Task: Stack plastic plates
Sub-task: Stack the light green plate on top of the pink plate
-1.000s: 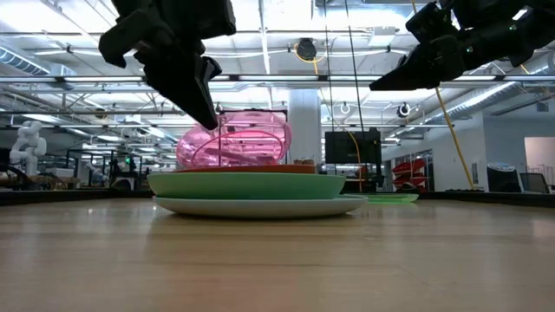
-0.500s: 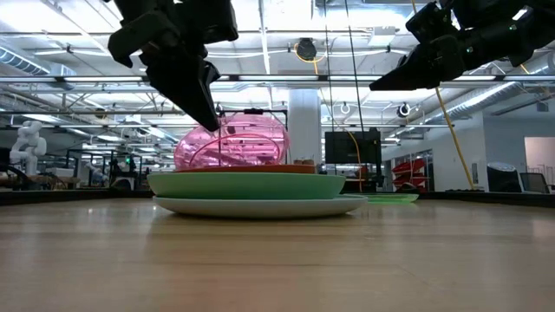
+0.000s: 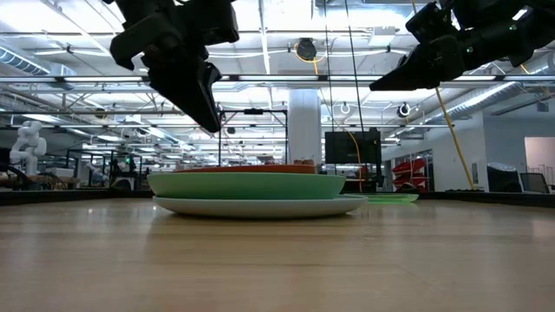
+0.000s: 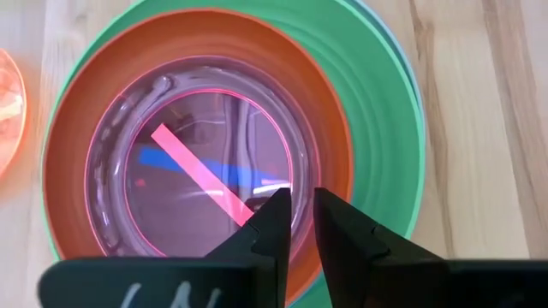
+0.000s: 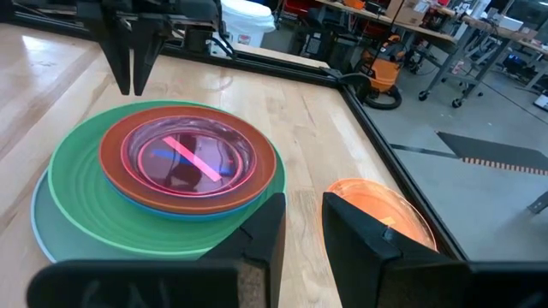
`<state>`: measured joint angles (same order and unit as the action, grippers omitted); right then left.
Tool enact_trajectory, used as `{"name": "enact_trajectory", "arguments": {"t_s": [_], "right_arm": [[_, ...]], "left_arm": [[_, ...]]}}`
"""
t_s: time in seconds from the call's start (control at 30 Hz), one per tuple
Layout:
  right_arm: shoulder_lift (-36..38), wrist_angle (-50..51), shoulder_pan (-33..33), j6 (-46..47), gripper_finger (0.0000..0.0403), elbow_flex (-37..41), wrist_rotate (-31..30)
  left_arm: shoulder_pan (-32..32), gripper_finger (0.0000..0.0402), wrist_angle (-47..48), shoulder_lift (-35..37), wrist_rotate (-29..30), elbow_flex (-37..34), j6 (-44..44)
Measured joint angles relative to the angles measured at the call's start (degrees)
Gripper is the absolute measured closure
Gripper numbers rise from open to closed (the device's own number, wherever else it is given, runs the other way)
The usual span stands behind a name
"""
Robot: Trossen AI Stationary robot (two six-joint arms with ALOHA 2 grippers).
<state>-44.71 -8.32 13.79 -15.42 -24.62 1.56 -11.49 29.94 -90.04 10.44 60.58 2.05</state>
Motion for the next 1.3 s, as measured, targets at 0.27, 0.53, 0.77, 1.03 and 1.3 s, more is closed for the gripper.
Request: {"name": "enact_trajectory", "arguments": {"t_s": [0.27,0.53,0.77,1.03,1.3], "right_arm": [[0.0,0.0,-0.01,5.18,0.033,0.0,-2.76],[-0.42,-0.02,-0.01,16.11,0.033,0.0,-3.26],[-3.8,-1.41,-0.39,21.67,0.033,0.0,-4.68],[-13.21,-4.79,0.1,21.86,0.033,-3.09,-6.47],[-23.9,6.81,3.57,26.64,0.033,-14.32,-6.45]], "left_arm": [[1.76,0.0339,1.71,0.12,0.03,0.0,-6.71],[6.87,0.0339,3.58,2.72,0.04,-1.08,-13.97],[13.88,0.0339,5.08,7.77,-0.12,-5.06,-18.59],[19.58,0.0339,-2.7,18.72,-4.45,-9.91,-21.47],[22.14,0.0339,-9.99,27.23,-4.44,-10.21,-21.05]]}}
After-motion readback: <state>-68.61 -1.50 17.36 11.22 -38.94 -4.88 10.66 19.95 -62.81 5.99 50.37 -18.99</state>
